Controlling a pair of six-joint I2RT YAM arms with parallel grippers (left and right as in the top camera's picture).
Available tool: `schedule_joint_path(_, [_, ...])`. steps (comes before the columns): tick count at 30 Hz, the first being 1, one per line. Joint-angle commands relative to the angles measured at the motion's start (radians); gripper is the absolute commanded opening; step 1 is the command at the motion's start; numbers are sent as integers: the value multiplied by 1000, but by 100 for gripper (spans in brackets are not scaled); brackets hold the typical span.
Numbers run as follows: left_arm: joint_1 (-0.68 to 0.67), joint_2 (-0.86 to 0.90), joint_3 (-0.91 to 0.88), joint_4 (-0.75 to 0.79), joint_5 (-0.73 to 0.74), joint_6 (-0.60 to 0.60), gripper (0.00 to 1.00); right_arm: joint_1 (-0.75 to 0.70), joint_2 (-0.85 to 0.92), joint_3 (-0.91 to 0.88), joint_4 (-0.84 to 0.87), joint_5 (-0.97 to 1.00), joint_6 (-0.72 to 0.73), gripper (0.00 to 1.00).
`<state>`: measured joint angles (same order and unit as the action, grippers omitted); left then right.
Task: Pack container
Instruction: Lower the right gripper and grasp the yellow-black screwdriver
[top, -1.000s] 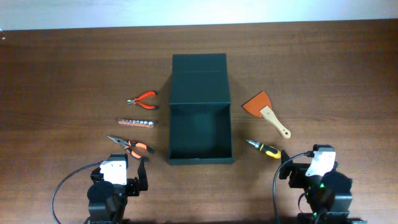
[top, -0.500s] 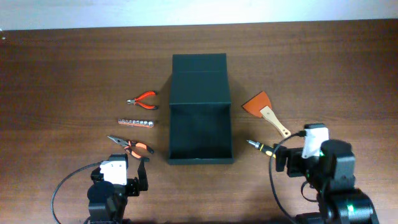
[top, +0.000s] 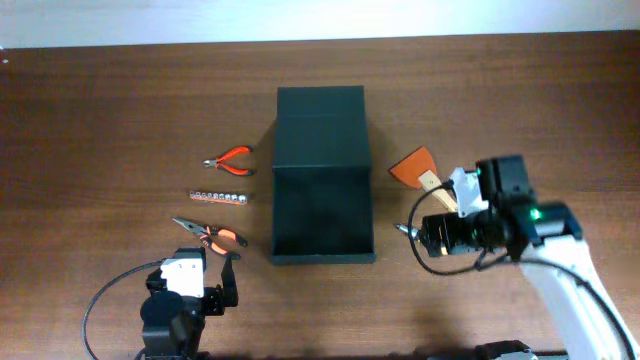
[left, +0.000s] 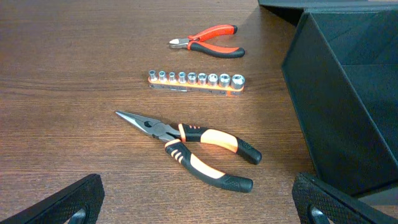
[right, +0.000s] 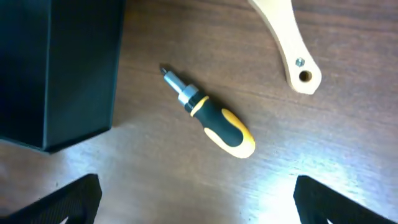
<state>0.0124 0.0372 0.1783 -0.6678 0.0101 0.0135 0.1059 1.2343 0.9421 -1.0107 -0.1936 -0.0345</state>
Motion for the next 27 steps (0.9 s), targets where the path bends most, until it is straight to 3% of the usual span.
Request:
schedule_joint_path(1, [-5,-8,-6,2,-7,-10,99,5,66,65,-11,-9,-44,99])
schedule_joint_path(11, [-5,-8,-6,2,-7,-10,99,5,191,62,68,-19,-45,99])
schedule_joint_path(14, [-5,-8,-6,2,-7,-10,99,6,228,56,68,-45,-154,99])
schedule_joint_path(27, [-5,-8,-6,2,-7,-10,99,29,440,56,54,101,-178,99])
